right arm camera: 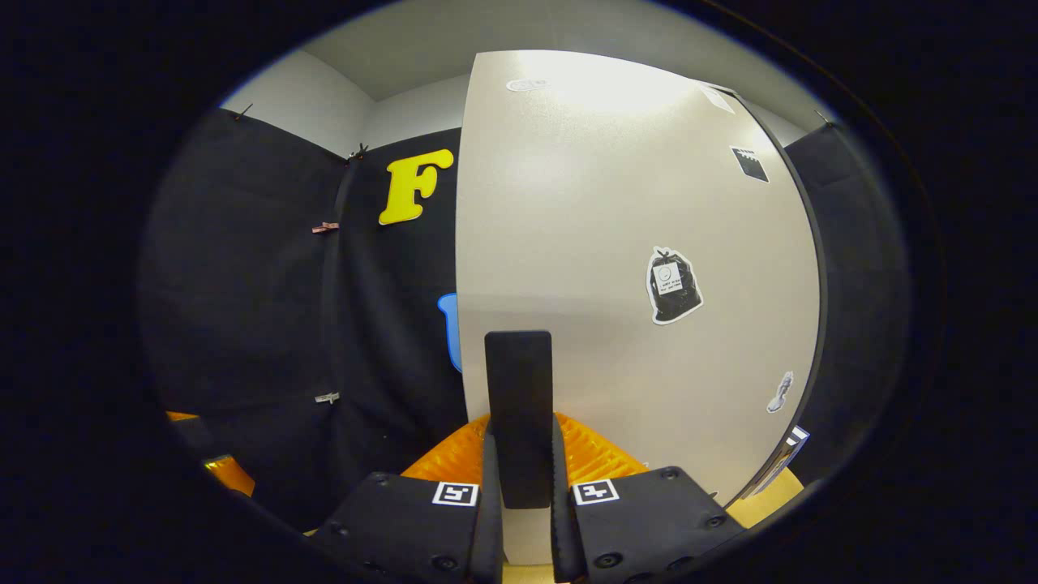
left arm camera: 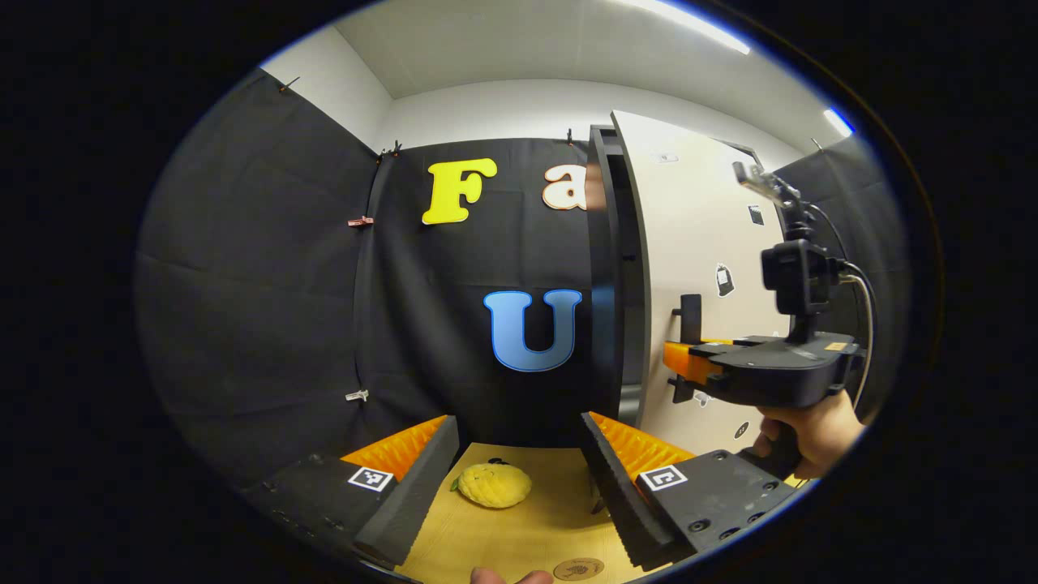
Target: Open the cabinet door with the right hand, grasp the bottle in the cabinet with the left hand and place it on the coaster, then close the cabinet door with the right hand.
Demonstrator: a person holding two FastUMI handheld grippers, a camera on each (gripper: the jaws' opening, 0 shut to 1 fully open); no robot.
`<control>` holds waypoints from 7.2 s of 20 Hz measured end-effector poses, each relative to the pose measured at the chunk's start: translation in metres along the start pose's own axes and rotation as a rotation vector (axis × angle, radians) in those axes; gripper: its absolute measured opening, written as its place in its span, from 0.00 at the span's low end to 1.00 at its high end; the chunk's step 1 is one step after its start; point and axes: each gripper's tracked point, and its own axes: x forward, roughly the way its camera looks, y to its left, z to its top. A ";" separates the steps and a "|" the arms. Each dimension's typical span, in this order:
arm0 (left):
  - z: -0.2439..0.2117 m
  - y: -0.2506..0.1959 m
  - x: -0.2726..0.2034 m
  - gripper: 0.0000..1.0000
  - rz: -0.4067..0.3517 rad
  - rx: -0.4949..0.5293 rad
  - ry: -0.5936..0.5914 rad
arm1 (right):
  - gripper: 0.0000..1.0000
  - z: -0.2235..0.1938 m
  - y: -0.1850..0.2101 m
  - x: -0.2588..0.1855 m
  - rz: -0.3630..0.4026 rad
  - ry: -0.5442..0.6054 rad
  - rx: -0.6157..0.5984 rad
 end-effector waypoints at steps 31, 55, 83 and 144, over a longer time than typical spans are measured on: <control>0.011 -0.154 -0.011 0.94 -0.254 -0.038 -0.017 | 0.27 0.019 -0.169 -0.213 -0.215 0.011 -0.041; 0.016 -0.249 0.047 0.94 -0.429 -0.045 -0.026 | 0.21 0.040 -0.194 -0.276 -0.336 -0.023 0.034; -0.046 -0.374 0.300 0.73 -0.361 -0.010 0.084 | 0.91 0.037 -0.144 -0.228 -0.141 -0.035 0.020; -0.042 -0.339 0.247 0.94 -0.297 -0.036 0.161 | 0.98 0.039 -0.112 -0.200 -0.104 -0.017 -0.110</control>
